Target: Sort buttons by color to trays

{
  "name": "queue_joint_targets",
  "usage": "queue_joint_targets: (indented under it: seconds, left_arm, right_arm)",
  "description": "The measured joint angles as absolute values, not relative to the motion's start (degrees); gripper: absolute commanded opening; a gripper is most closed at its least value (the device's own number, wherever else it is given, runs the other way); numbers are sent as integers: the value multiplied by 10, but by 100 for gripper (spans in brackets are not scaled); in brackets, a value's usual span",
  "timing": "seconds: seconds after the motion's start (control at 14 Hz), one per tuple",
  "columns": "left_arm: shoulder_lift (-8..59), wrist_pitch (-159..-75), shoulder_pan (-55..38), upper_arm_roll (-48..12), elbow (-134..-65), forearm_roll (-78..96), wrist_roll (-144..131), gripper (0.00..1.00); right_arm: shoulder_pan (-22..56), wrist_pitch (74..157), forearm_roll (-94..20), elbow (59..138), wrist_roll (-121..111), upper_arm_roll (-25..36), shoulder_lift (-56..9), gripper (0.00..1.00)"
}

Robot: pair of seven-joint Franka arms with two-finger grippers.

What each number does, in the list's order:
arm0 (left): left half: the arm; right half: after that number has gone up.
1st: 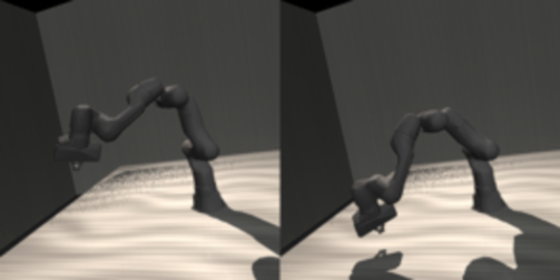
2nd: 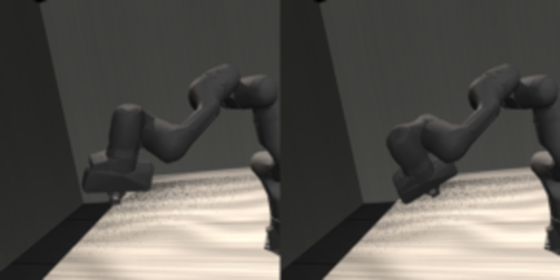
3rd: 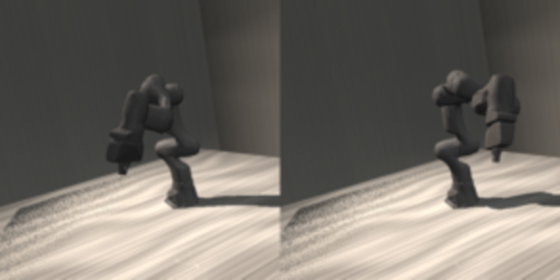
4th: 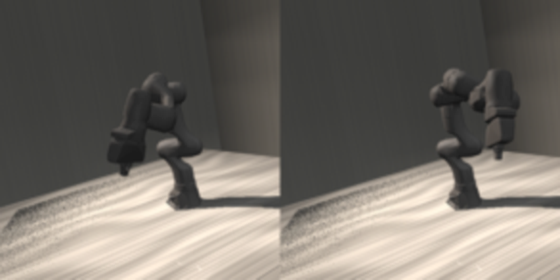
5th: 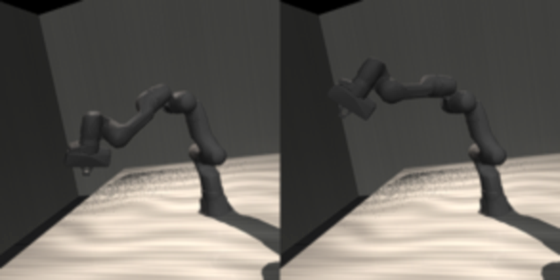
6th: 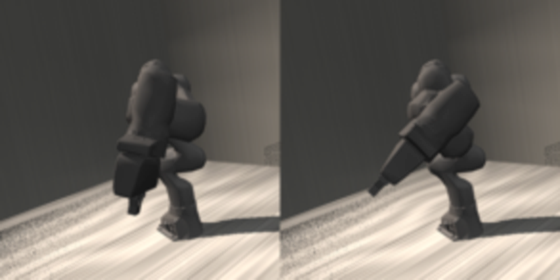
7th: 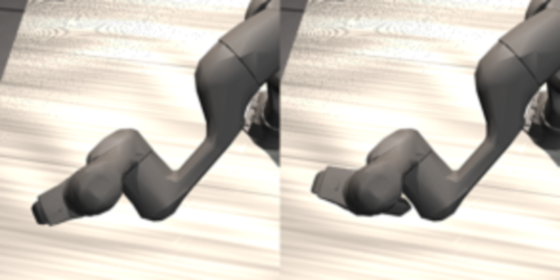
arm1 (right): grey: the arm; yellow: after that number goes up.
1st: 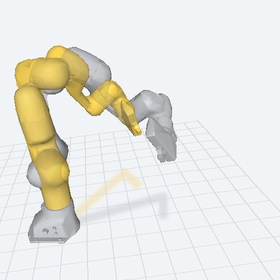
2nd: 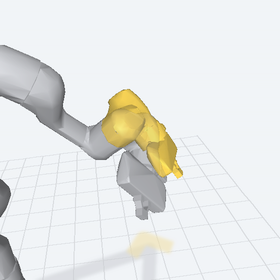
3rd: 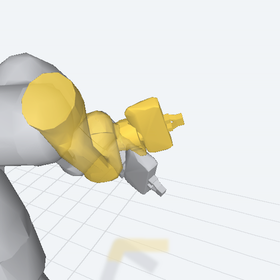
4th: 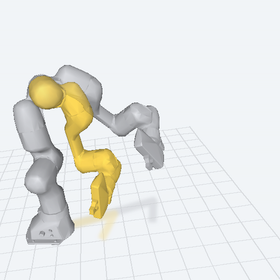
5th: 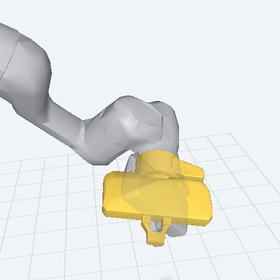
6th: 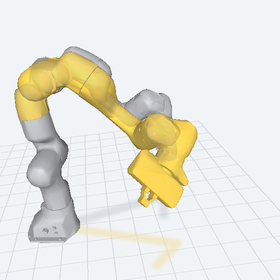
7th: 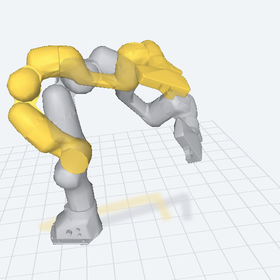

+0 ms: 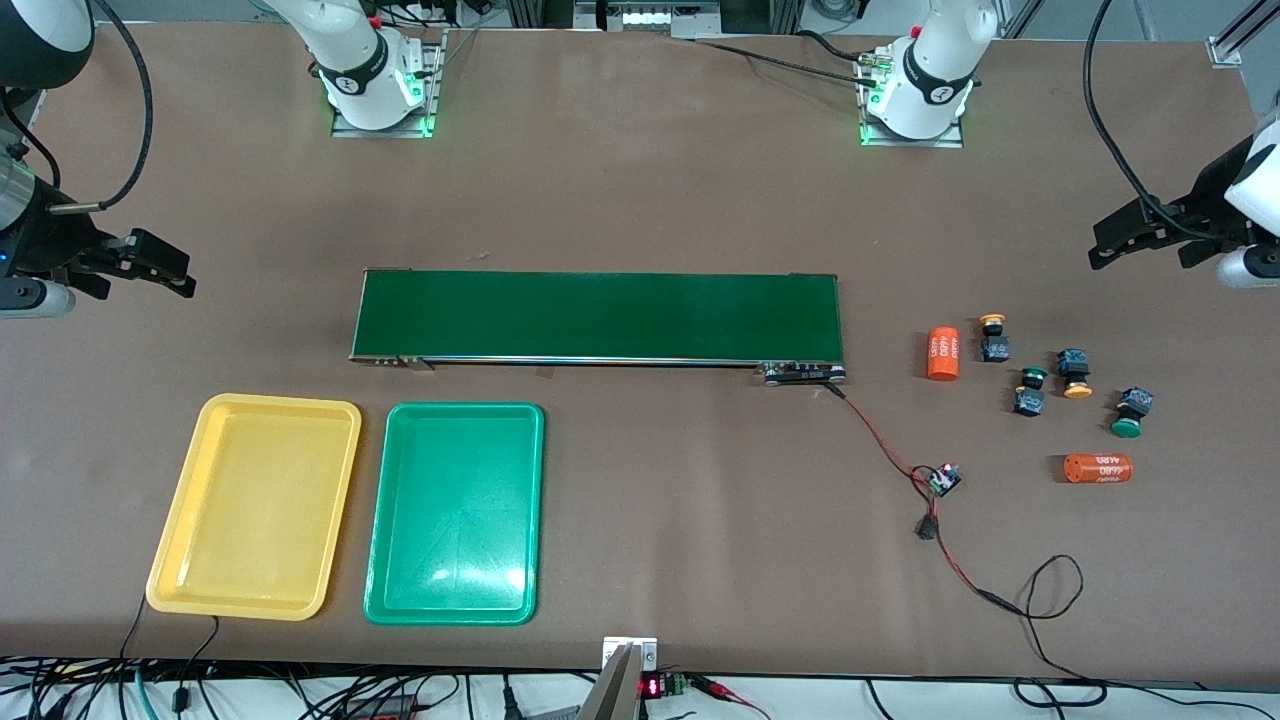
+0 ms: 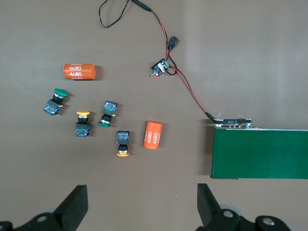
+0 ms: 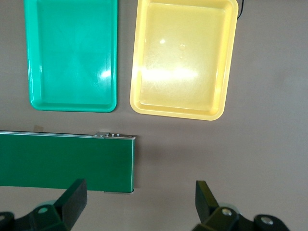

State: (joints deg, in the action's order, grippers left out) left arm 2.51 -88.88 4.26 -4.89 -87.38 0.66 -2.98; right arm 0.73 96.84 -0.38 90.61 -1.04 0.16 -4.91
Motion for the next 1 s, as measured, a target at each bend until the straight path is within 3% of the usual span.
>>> queue_joint_targets:
  seconds: [1.0]
  left_arm:
    - [33, -887, 42, -49, -875, 7, -30, 100]
  right_arm:
    - [7, 968, -4, 906, -10, 2, -49, 100]
